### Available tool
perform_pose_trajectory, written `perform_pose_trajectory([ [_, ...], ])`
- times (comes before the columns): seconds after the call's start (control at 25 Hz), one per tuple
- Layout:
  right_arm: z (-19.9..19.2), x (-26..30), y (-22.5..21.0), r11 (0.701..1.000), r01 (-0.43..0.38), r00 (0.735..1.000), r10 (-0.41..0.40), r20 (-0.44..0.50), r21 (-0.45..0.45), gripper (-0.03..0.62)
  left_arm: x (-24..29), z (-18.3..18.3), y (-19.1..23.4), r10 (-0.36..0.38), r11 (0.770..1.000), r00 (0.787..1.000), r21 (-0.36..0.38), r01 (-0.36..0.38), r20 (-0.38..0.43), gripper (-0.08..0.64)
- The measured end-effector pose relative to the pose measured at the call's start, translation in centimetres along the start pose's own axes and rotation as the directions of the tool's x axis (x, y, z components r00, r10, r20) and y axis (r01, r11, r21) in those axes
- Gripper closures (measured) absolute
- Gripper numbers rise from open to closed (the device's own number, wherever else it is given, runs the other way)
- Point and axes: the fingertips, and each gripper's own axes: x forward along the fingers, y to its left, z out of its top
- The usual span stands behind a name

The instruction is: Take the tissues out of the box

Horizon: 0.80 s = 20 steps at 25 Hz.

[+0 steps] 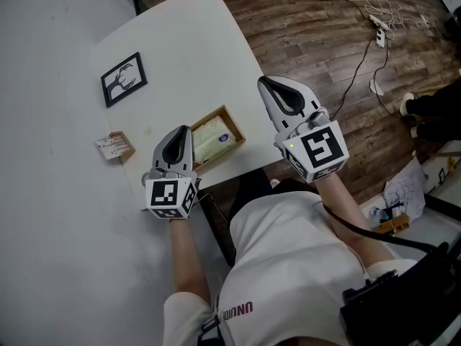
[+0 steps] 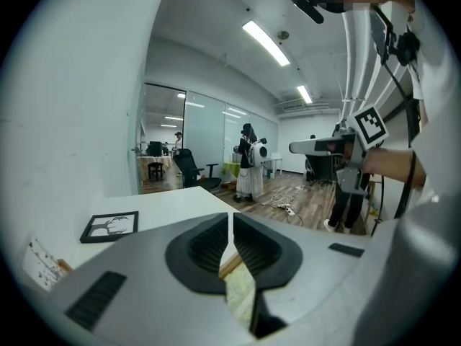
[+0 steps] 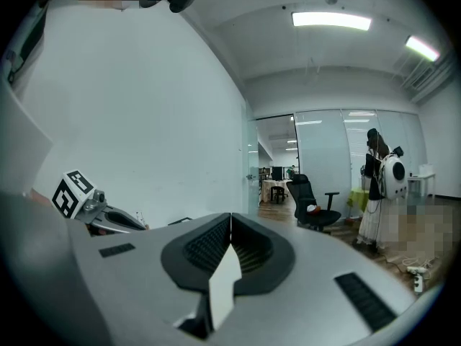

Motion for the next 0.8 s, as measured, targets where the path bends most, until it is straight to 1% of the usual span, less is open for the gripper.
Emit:
perform_pose_trajectory([
  [0.08, -0.1, 0.2, 0.0, 1.000, 0.004, 1.000, -0.004, -0.006, 0.001, 0.572, 0.3, -0.6, -0.2, -0.025, 1.000, 0.999, 0.002, 0.025, -0.022, 0.527],
  [0.16, -0.3, 0.5, 0.0, 1.000, 0.006, 1.000, -0.006, -0.012, 0.003, 0.572, 0.5, -1.1, -0.3, -0.044, 0.999, 0.998, 0.003, 0.044, -0.048, 0.467],
  [0.32, -0.5, 0.9, 0.0, 1.000, 0.008, 1.000, -0.008, -0.023, -0.003, 0.572, 1.0, -2.0, -0.3, -0.072, 0.997, 0.994, 0.004, 0.072, -0.077, 0.453],
  [0.48, -0.5, 1.3, 0.0, 1.000, 0.015, 0.999, -0.015, -0.030, -0.003, 0.572, 1.4, -2.7, -0.6, -0.121, 0.993, 0.988, -0.002, 0.121, -0.100, 0.425],
  [0.8, -1.0, 1.9, -0.4, 1.000, 0.028, 0.999, -0.028, -0.046, 0.003, 0.572, 2.4, -4.1, -1.7, -0.207, 0.977, 0.962, 0.022, 0.214, -0.175, 0.384],
])
